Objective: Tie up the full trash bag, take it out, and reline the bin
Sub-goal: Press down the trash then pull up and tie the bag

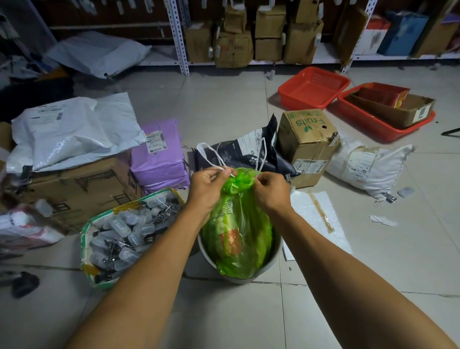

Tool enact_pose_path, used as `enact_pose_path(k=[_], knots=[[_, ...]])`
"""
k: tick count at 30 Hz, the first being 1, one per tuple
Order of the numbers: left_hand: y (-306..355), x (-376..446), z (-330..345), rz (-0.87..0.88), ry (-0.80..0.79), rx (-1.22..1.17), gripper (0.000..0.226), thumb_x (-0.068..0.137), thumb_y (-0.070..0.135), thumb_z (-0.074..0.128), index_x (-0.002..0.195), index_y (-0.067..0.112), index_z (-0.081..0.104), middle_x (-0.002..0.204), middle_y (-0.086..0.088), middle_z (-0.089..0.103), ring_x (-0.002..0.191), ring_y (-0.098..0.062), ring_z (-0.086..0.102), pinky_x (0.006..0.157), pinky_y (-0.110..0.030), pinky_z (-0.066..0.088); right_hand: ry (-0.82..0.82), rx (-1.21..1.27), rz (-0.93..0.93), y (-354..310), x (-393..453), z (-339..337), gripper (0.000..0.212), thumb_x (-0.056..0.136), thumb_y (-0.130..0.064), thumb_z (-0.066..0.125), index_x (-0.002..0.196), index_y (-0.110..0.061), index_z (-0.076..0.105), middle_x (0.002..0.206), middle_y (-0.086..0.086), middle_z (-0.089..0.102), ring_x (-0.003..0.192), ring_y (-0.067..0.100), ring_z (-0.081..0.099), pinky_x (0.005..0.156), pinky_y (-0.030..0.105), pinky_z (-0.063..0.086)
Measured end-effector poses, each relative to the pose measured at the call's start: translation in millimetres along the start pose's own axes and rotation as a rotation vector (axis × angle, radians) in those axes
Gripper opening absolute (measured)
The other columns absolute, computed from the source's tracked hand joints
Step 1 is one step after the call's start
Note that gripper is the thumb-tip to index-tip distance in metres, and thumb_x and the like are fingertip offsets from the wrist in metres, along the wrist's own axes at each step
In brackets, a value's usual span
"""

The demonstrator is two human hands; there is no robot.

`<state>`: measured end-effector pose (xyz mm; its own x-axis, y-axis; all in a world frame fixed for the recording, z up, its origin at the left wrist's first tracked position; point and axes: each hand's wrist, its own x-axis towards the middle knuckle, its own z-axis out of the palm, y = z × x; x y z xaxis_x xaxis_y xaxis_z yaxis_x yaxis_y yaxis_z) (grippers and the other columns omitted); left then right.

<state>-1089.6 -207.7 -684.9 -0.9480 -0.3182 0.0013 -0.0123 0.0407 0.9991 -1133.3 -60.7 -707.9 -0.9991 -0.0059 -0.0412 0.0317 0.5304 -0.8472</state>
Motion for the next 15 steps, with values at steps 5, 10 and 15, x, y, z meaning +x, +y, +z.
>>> enact_pose_path(k=[5, 10, 15], knots=[[3.2, 4.0, -0.2, -0.075, 0.021, 0.047, 0.015, 0.094, 0.014, 0.061, 0.085, 0.016, 0.073, 0.098, 0.003, 0.073, 0.088, 0.0, 0.066, 0.075, -0.015, 0.05, -0.006, -0.045, -0.019, -5.1, -3.1, -5.9, 0.026, 0.087, -0.024, 0.061, 0.065, -0.01, 0.064, 0.058, 0.0, 0.06, 0.064, 0.018, 0.06, 0.06, 0.027, 0.041], [0.5, 19.0, 1.3, -0.111, -0.048, 0.395, 0.018, 0.087, 0.038, 0.066, 0.07, 0.035, 0.073, 0.085, 0.012, 0.074, 0.089, -0.016, 0.07, 0.084, -0.039, 0.055, -0.035, 0.166, -0.154, -11.7, -9.0, -9.3, 0.02, 0.087, -0.029, 0.067, 0.071, -0.017, 0.071, 0.064, -0.008, 0.068, 0.061, 0.005, 0.061, 0.062, 0.027, 0.049], [12.3, 18.9, 11.9, -0.059, -0.107, 0.661, 0.018, 0.092, 0.026, 0.062, 0.084, 0.022, 0.077, 0.073, 0.002, 0.069, 0.072, -0.017, 0.063, 0.071, -0.031, 0.049, -0.049, 0.242, -0.213, -17.0, -12.9, -15.9, 0.006, 0.083, -0.019, 0.073, 0.078, -0.018, 0.076, 0.069, -0.005, 0.073, 0.064, 0.007, 0.066, 0.065, 0.034, 0.056]])
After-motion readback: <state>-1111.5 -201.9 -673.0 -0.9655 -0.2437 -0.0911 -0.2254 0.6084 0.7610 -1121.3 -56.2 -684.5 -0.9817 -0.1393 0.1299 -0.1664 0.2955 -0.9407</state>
